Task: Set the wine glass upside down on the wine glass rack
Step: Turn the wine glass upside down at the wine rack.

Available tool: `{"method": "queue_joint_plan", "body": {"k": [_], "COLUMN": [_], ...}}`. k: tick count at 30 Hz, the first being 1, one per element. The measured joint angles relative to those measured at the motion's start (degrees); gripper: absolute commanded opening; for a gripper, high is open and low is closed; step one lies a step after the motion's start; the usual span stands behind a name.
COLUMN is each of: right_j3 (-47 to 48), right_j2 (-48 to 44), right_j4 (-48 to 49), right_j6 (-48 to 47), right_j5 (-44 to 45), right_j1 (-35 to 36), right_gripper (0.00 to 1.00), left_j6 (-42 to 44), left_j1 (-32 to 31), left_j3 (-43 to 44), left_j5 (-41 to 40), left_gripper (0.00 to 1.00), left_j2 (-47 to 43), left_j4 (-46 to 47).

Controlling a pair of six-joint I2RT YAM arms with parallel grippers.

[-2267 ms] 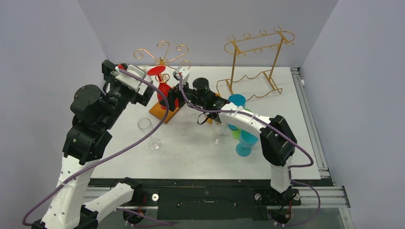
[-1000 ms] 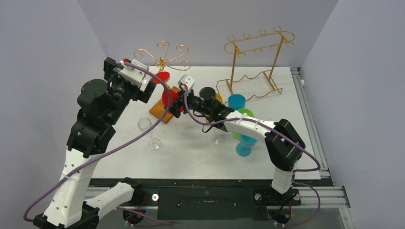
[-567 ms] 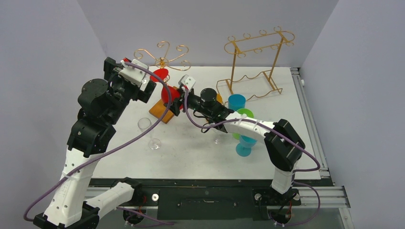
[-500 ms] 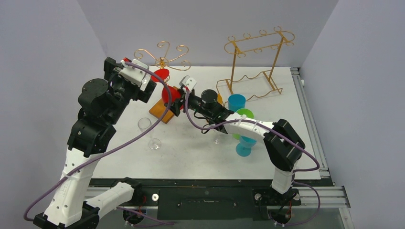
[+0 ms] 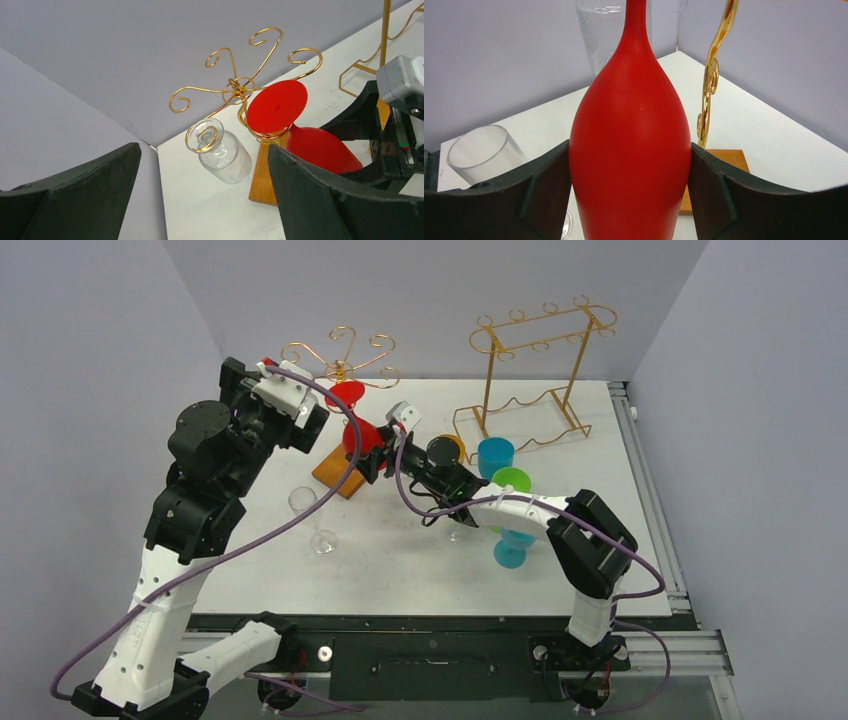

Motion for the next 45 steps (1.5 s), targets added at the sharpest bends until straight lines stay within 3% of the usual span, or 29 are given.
{"method": "queue_joint_plan", "body": {"k": [12,20,23,29,45], "right_j3": [-0.7,-2.6,-2.9,-3.7,-4.3], "right_j2": [1.7,1.7,1.7,1.5,1.4], "right_j4": [0.0,2.2,2.1,2.3,4.2], "right_j6": [1.0,2.2,2.8,4.2,7.9], "right_j5": [5.8,8.7,8.7,8.6,7.5], "right_j1": [2.8,4.0,4.0,3.9,3.1], "right_gripper": [0.77,0.78,0.78,0.79,0.80], "left_j6": [-1.0,0.9,2.3,5.6,17.2], "left_j1": [0.1,1.1,1.6,3.6,5.9], "left_j3": [0.2,-0.2,-1.3,-4.0,-7.6], "left_j5": [0.0,4.5,6.7,12.6,25.3], "left_gripper": [0.96,1.00,0.91,0.85,0.80], "left_j2": [2.8,5.1,4.8,4.6,5.0], "left_j4": [-1.8,-2.2,-2.1,-1.8,1.1]}}
